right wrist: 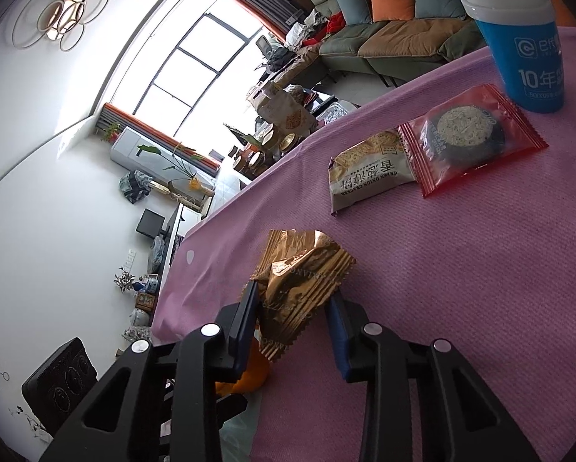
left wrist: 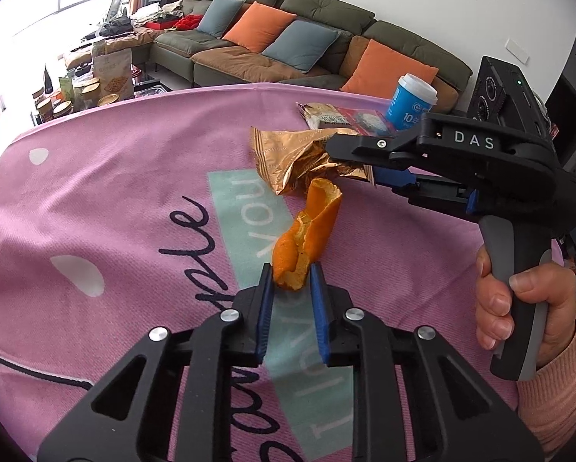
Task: Collect trash
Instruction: 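Grasp the second orange peel with the left gripper while the right grasps the gold foil wrapper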
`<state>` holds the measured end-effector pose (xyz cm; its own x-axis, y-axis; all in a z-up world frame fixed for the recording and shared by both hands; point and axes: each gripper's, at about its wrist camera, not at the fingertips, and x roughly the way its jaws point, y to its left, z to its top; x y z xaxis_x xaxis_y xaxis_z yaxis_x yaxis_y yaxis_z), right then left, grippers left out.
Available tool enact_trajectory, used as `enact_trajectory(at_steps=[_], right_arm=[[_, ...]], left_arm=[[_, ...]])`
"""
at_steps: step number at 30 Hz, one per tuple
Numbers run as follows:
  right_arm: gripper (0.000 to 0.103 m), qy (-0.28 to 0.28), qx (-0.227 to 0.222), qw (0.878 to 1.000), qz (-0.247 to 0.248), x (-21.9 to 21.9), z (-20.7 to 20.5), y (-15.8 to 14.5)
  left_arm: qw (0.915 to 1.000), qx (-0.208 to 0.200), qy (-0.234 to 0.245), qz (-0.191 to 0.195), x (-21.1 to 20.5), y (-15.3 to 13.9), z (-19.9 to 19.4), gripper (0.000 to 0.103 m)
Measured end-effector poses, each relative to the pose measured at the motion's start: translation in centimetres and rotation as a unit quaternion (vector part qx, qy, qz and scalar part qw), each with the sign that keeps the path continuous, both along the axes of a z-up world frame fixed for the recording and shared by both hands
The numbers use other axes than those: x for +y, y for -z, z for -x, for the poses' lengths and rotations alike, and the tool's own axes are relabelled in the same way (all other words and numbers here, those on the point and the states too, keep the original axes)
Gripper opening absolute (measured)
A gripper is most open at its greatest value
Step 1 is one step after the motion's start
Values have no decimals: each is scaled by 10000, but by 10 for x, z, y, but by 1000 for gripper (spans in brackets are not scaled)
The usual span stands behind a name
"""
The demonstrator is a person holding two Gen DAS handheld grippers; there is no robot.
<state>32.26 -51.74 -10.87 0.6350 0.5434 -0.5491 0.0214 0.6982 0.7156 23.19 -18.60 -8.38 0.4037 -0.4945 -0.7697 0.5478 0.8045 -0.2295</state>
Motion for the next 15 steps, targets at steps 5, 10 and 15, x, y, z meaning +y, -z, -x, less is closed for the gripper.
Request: enact_trajectory(at_steps=[5,10,15], right_arm=[[31,-39,-250,9996,113,4,10,-8],[30,-146,-494,9985,188,11,23,-16],[30,-252,-697,9970,235,15,35,-22]], left_arm=[[9999,-114,-47,91,9,-5,8,14],[9994,-311,-125,111,27,-13,22,12],[9983,-472,-285,173,56,-22,40,12]])
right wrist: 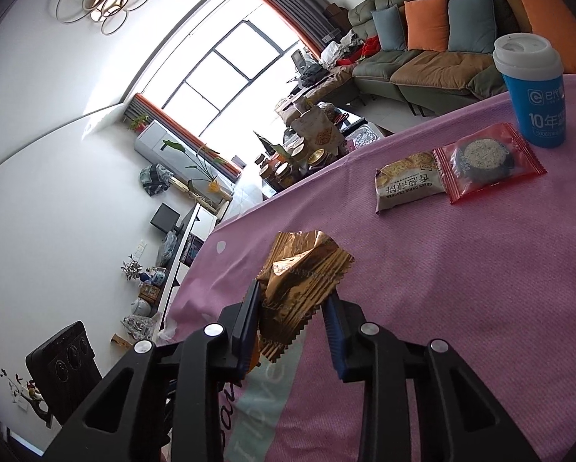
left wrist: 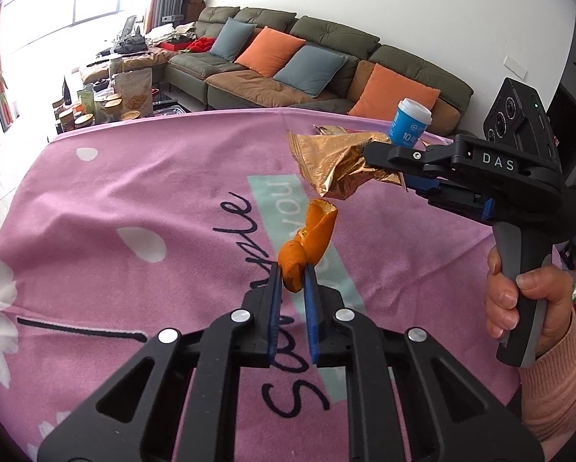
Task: Collect trash
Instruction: 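Carry the orange peel and gold foil wrapper over the teal bin with both tools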
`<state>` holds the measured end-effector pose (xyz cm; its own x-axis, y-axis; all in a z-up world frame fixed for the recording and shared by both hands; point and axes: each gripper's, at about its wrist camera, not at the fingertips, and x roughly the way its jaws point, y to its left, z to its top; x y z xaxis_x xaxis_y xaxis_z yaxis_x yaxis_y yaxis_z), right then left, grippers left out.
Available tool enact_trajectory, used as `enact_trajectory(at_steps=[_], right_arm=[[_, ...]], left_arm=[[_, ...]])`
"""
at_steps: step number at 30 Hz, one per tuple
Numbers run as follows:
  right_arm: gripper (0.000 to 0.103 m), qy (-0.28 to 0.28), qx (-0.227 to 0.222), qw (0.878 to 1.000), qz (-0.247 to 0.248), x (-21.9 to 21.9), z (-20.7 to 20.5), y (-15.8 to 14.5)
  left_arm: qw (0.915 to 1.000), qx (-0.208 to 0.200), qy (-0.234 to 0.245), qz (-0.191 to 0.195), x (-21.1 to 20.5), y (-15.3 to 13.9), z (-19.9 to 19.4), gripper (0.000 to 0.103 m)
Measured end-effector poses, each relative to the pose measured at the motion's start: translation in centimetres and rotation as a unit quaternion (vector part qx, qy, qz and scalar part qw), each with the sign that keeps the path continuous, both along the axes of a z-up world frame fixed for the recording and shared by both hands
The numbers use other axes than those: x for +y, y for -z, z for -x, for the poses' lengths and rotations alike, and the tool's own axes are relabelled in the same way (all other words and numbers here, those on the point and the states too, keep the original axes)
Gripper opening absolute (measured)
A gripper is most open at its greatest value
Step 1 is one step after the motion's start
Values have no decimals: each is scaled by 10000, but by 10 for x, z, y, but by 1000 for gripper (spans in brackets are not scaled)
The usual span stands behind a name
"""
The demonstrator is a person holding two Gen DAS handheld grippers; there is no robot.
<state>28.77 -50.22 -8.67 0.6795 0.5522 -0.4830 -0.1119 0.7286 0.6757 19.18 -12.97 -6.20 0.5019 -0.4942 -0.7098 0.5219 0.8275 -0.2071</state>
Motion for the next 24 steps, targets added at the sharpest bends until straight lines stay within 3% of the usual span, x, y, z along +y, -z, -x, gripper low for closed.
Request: enact_trajectory(at_steps=[12,24], right_arm=[[30,-428,-389,9983,55,26,19,-12],[30,-815,-530,9952,113,59,27,-18]], left_arm=[[9983,-219,-535,31,78,-17,46,12],[9942,-258,-1043,62,123,-21,72,12]])
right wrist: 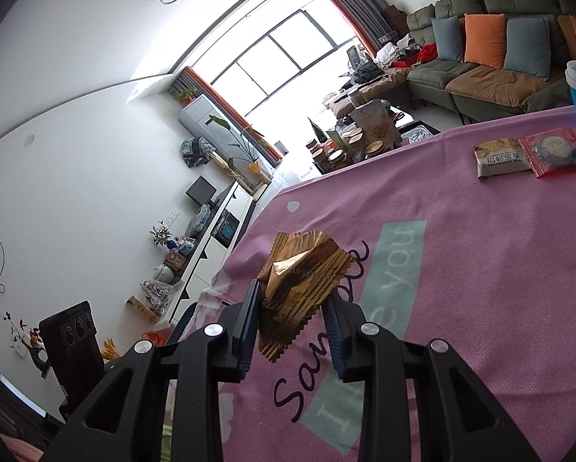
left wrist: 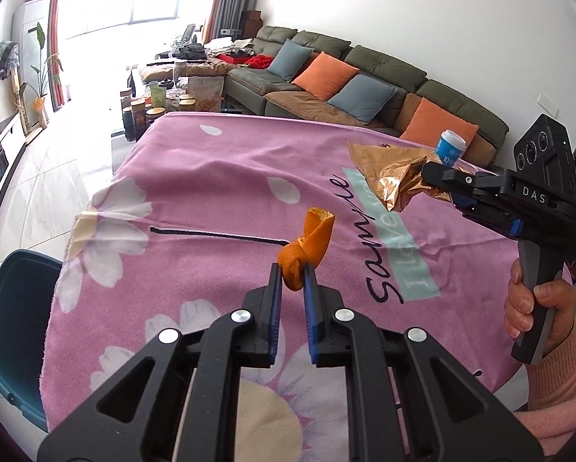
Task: Collect trash
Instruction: 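Carry the orange peel and gold foil wrapper over the teal bin with both tools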
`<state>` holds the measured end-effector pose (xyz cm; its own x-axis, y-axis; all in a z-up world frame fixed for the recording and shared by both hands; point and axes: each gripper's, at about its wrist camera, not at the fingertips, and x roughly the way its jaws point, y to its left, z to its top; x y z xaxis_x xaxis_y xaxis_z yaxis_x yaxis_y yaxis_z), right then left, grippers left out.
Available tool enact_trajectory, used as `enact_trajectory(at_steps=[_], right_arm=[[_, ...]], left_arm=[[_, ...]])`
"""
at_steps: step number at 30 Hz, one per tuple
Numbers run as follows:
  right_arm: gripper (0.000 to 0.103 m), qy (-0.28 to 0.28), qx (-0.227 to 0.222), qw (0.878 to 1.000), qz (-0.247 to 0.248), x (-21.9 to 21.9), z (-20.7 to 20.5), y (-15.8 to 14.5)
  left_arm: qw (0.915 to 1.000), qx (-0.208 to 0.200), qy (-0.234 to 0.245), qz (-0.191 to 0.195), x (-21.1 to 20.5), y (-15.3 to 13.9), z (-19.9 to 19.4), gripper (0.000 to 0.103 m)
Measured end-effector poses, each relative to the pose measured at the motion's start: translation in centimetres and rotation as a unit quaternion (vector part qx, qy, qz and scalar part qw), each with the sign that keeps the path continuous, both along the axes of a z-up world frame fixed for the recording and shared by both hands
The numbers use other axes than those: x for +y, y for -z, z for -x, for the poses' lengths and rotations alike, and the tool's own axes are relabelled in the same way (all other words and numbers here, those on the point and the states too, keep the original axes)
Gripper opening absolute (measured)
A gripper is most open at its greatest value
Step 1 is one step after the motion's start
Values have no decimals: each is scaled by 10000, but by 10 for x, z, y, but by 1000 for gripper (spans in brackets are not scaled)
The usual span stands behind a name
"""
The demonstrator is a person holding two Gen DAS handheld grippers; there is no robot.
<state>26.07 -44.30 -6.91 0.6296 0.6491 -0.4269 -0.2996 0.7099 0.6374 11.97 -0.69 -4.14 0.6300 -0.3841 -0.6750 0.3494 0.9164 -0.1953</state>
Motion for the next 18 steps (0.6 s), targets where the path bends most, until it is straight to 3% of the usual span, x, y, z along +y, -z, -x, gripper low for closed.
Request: enact_trajectory(at_steps=[18], right_arm=[[30,-415,-69,9990,118,37,14,-1]], left_arm=[[9993,-83,-373,37,31,-7,23,12]])
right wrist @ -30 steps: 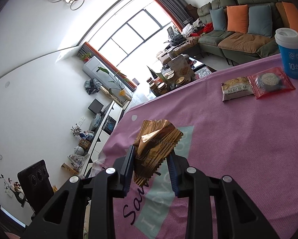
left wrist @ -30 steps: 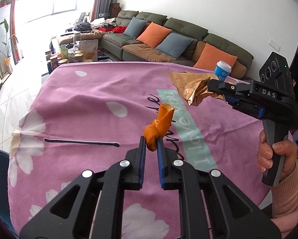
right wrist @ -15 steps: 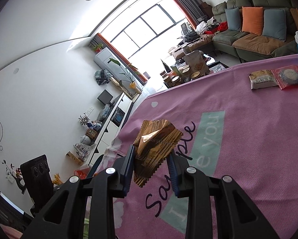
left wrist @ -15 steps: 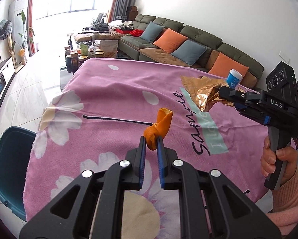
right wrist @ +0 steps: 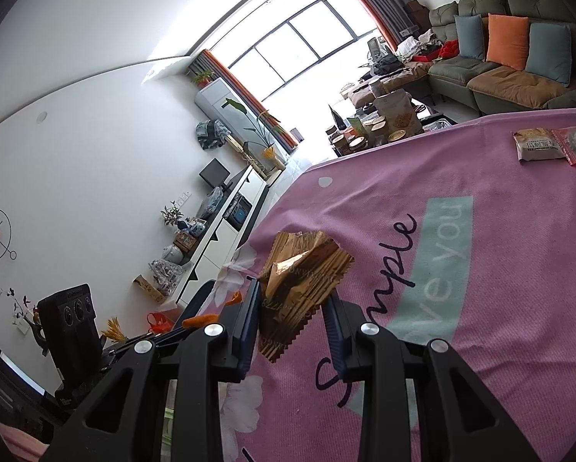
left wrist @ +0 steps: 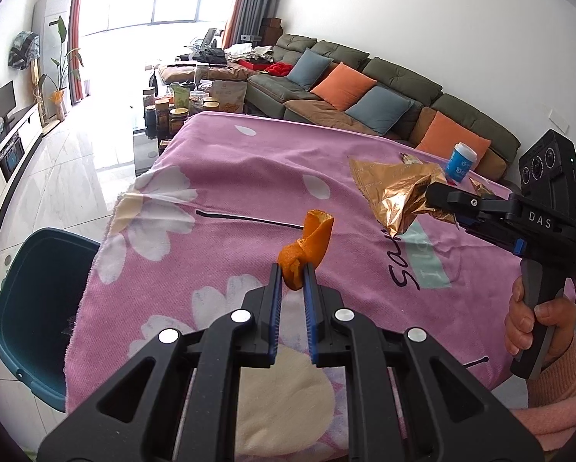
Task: Collect trash
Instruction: 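Carry the orange peel and gold foil wrapper over the teal bin with both tools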
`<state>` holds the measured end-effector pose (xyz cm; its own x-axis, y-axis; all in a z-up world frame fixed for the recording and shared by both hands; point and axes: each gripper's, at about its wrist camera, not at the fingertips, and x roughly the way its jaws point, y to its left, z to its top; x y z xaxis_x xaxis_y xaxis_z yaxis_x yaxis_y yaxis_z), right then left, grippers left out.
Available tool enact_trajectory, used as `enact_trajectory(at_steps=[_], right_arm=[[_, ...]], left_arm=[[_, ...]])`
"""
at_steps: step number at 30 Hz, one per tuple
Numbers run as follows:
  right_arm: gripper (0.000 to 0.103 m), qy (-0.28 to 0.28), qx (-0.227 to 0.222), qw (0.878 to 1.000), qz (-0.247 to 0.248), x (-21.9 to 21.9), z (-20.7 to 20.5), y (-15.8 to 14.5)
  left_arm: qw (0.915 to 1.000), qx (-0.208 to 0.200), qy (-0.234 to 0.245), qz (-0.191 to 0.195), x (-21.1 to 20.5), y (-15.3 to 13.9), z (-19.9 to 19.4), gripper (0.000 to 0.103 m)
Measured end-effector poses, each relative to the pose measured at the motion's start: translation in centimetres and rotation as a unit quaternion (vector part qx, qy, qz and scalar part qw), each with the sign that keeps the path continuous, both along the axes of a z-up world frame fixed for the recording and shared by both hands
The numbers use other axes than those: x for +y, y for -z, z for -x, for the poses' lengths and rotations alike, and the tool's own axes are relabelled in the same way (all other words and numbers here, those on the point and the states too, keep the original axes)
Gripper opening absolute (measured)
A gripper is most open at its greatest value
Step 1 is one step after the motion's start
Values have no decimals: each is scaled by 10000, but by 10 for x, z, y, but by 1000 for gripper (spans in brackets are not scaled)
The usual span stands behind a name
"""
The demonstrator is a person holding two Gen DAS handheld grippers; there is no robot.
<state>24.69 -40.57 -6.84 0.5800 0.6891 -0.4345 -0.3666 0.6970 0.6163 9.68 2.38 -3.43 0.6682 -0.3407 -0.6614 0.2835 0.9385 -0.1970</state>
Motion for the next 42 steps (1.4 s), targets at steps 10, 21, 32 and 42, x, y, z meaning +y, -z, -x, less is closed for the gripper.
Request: enact_trajectory(at_steps=[10,21,32,42], right_arm=[[30,-291,5,9996,20,24,2,1],[30,-613,-41,9981,86,50,0,-2],[30,-866,-82,9961,153,72,3,-7],[30,-1077,-89,9940,186,94,6,-10]], left_arm=[[9997,-24,-224,-34,14,0,9,12],[9983,-84,-568,-54,38,-4,19,12],[9960,-131,-879,-21,62,-8,26,12],[9940,-163,-1084,-7,77,-10,32,12]])
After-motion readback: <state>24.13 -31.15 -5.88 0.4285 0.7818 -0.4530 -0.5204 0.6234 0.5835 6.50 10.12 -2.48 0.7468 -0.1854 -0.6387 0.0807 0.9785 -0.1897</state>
